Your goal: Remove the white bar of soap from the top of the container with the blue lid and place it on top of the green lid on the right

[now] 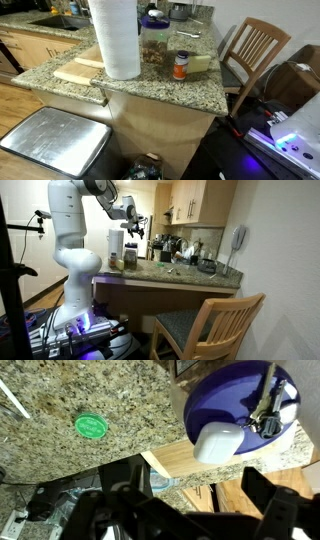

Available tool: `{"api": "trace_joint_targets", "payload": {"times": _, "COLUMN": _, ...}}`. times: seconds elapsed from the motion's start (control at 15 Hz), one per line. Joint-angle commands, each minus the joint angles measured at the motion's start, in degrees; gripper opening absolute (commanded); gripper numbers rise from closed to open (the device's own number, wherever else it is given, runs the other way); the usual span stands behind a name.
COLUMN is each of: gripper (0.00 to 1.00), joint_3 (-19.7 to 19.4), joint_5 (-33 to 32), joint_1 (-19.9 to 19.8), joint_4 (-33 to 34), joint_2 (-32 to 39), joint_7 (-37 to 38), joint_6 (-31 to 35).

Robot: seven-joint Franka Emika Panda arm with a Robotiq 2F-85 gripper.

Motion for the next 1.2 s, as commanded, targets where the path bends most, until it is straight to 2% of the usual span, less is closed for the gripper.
{"api": "trace_joint_targets", "payload": {"times": 0.0, "gripper": 1.00, "joint_3": -0.1, "joint_5": 0.0, "joint_1": 0.1, "joint_4": 0.2, "joint_2": 0.3, "joint_7": -0.3, "joint_6": -0.2}}
{"api": "trace_joint_targets", "payload": {"times": 0.4, "gripper": 1.00, "joint_3": 1.3, "joint_5": -1.0, "joint_1": 1.1, "joint_4": -1.3, "joint_2": 2.6, "joint_7": 1.7, "joint_6": 2.4}}
{"api": "trace_joint_targets", "payload": {"times": 0.73, "gripper": 1.00, "joint_3": 1.0, "joint_5": -4.6, "joint_1": 0.9, "joint_4": -1.2, "joint_2": 5.2, "joint_7": 7.5, "joint_6": 6.5}}
{"api": "trace_joint_targets", "payload": {"times": 1.0, "gripper": 1.00, "joint_3": 0.9, "joint_5": -4.7, "joint_1": 1.6, "joint_4": -1.3, "joint_2": 6.8, "joint_7": 10.1, "joint_6": 9.0}}
{"api": "trace_joint_targets", "payload": {"times": 1.07, "gripper": 0.75, "joint_3": 0.8, "joint_5": -5.0, "joint_1": 1.6, "joint_4": -1.4, "joint_2": 6.8, "joint_7": 10.8, "joint_6": 8.8}}
{"api": "trace_joint_targets", "payload": {"times": 1.13, "gripper": 0.74, "joint_3": 0.6, "joint_5": -5.3, "joint_1": 1.6, "joint_4": -1.5, "joint_2": 6.8, "joint_7": 11.4, "joint_6": 8.3}}
